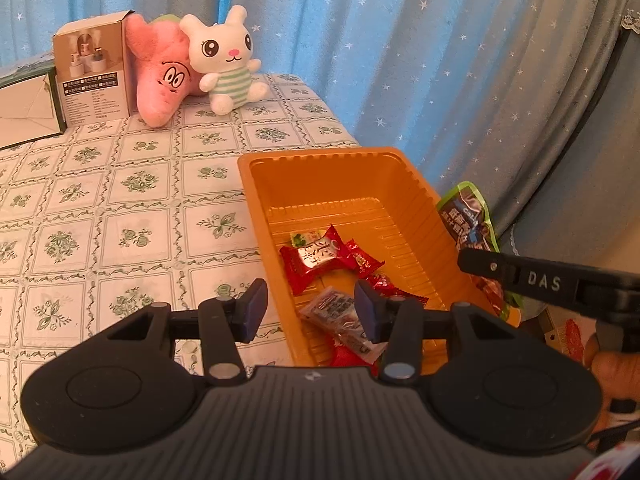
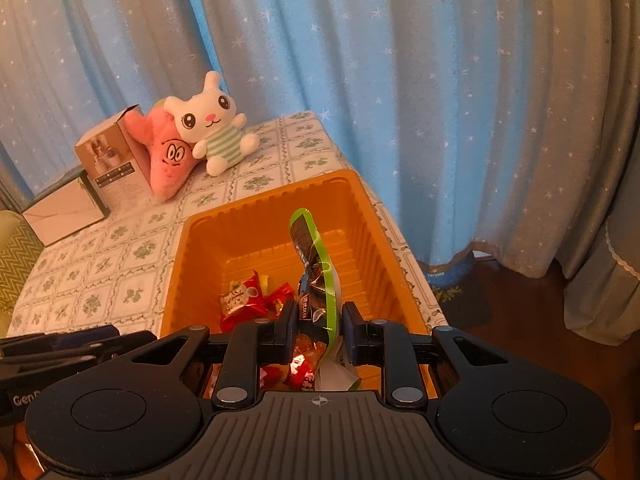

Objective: Organize snacks
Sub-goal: 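Carry the packet and green candy over the orange tray and open both tools, then withdraw both open tools up and back from the orange tray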

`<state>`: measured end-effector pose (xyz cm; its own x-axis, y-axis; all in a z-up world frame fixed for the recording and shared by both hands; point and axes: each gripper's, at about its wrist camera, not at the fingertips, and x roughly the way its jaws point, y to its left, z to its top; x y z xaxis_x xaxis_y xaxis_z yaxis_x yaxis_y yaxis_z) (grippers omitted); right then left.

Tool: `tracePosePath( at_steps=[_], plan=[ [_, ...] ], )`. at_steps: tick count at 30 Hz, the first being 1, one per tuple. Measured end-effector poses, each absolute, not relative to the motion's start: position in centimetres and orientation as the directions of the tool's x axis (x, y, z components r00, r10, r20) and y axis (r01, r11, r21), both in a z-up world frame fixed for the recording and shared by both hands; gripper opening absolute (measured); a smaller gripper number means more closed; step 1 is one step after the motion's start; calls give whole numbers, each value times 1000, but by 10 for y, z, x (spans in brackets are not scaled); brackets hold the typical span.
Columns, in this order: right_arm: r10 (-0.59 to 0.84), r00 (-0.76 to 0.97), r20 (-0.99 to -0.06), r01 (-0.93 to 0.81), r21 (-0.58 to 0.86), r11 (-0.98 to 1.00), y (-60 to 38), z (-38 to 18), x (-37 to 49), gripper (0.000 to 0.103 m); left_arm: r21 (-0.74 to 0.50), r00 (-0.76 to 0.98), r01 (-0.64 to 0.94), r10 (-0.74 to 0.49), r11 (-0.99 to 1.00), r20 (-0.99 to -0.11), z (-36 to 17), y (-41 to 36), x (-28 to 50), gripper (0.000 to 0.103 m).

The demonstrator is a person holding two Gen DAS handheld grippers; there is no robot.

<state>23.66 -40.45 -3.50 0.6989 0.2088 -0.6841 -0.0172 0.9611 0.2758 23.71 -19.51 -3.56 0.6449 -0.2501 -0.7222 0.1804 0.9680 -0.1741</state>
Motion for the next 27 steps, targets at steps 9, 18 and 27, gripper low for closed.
tracePosePath(
  at_steps=[9, 18, 27],
  plan=[
    [260, 719, -645, -31, 344, 938, -404, -28, 243, 53, -173, 648, 155, -232, 973, -726, -38, -182, 227, 43],
    [221, 726, -651, 1, 322, 947, -407, -21, 210, 55, -149, 645, 133, -200, 980, -738, -36, -173, 205, 45],
    [193, 720, -667, 2, 279, 960, -391, -9, 159, 55, -128, 660, 142, -191, 981, -726, -17, -163, 164, 66]
  ],
)
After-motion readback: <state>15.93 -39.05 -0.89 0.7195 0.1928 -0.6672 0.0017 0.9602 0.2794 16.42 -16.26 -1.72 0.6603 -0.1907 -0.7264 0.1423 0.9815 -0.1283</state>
